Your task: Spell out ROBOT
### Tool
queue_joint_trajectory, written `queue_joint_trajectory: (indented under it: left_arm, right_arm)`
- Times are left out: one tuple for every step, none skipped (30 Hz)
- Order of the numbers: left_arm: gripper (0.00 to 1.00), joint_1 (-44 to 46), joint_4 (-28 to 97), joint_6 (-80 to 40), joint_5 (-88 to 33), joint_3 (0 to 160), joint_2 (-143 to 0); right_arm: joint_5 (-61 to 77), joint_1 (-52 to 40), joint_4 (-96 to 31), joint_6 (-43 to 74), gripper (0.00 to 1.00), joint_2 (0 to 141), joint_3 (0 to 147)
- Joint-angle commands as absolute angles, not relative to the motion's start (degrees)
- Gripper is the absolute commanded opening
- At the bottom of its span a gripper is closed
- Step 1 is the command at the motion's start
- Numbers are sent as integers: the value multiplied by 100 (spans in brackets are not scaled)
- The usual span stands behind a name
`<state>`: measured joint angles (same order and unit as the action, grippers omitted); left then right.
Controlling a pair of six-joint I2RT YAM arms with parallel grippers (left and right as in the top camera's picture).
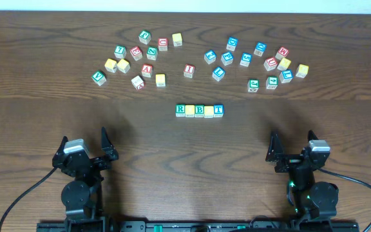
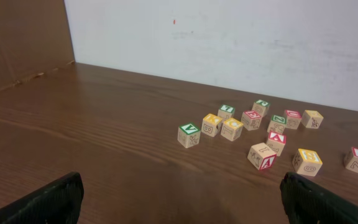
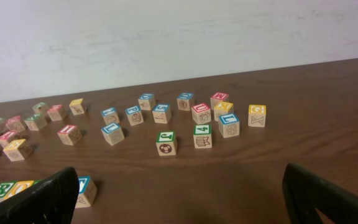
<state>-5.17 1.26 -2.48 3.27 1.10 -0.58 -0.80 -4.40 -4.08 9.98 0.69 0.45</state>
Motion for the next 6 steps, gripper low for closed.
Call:
queue_joint_trajectory:
  left_arm:
    - [99, -545, 386, -130, 386, 23, -23]
    - [100, -545, 386, -130, 386, 23, -23]
    - [100, -545, 386, -130, 386, 23, -23]
    - [99, -545, 386, -130, 386, 23, -23]
    - [100, -545, 386, -130, 386, 23, -23]
    - [100, -545, 386, -130, 386, 23, -23]
  right_arm:
    - [-45, -421, -429, 978, 99, 45, 32]
    - [-45, -421, -429, 978, 99, 45, 32]
    - [-45, -421, -429, 978, 99, 43, 32]
    - [-45, -421, -429, 978, 99, 45, 32]
    - [-45, -421, -429, 978, 99, 45, 32]
    - [-45, -421, -429, 978, 99, 43, 32]
